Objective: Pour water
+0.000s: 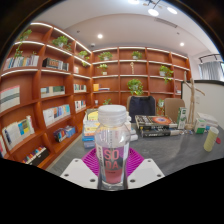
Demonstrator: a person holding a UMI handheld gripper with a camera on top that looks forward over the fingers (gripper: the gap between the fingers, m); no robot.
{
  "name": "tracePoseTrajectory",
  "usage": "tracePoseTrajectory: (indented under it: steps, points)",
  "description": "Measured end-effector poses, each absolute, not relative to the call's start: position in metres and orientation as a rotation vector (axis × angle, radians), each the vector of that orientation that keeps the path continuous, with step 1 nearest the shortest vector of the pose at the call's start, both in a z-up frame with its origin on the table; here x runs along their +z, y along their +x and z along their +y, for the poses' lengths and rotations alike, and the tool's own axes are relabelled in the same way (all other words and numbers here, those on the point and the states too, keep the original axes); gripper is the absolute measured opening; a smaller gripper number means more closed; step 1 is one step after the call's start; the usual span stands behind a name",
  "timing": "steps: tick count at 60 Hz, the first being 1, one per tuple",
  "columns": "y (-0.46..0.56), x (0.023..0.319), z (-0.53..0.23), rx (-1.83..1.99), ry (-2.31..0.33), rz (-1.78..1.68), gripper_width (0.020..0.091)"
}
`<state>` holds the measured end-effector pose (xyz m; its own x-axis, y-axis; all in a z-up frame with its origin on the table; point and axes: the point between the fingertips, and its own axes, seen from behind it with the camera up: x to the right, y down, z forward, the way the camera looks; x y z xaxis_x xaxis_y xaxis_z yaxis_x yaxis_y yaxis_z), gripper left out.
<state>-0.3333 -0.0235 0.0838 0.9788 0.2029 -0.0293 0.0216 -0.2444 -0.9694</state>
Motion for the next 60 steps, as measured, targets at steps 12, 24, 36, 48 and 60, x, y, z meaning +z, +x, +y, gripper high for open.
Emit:
tracePoseTrajectory:
  steps: [12, 24, 36, 48, 60]
  points:
    - [-0.314, 0.085, -0.022, 0.237, -1.87, -0.154, 0.0318]
    - [-0.236, 0.128, 0.0, 0.433, -1.892, 0.139, 0.0318]
    - [-0.127, 0.163, 0.032, 0.744, -1.798, 0.592, 0.0319]
    - [-0.036, 0.178, 0.056, 1.029, -1.605, 0.965, 0.032]
    - [0.01, 0.167, 0.072, 1.307, -1.39, 1.313, 0.0318]
